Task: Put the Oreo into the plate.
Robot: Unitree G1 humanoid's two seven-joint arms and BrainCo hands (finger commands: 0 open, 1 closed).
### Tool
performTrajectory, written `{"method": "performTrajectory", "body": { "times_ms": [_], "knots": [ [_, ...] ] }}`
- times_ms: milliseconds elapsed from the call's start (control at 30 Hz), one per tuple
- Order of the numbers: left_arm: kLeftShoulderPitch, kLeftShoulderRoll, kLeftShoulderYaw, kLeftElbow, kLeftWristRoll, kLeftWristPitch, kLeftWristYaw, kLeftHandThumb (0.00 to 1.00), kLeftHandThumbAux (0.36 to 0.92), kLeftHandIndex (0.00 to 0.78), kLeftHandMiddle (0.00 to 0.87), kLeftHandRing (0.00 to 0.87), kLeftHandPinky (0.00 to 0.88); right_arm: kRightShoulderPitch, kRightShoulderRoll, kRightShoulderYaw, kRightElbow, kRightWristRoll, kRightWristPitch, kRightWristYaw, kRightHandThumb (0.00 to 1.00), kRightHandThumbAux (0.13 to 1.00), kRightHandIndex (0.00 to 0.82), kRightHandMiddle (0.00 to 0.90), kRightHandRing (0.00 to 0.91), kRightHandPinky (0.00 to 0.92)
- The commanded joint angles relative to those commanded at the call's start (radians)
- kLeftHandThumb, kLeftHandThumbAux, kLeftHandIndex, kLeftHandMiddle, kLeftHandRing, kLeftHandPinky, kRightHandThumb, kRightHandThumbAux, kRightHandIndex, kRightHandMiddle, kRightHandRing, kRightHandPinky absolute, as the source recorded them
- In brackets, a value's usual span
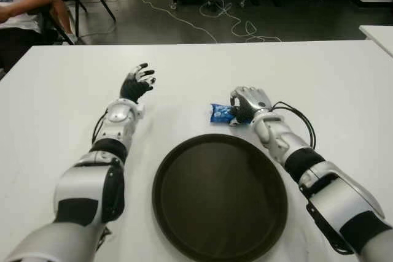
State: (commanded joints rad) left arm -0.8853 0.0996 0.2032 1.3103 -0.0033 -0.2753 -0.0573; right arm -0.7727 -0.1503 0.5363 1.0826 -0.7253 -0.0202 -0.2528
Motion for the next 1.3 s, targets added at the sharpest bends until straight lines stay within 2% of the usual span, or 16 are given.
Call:
{"method": "performTrajectory", "body": {
  "times_ms": [267,1300],
  "knots": [
    [0.001,-0.001,-0.005,-0.001,0.006,-0.007,0.004,0.183,0.756,0.144,0.217,0.21,0.213,-0.019,0.006,-0.008,0.059,0.021,-0.011,-0.011,0.0,0.877,0.516,0.635,0.646,0.65],
    [-0.001,-0.011,-0.006,-0.002,0.006,-0.008,0.014,0.178,0.76,0.145,0.219,0.209,0.212,-0.03,-0.01,-0.015,0.115,0.039,-0.052,-0.001,0.0,0.865,0.489,0.578,0.598,0.591]
  ]
}}
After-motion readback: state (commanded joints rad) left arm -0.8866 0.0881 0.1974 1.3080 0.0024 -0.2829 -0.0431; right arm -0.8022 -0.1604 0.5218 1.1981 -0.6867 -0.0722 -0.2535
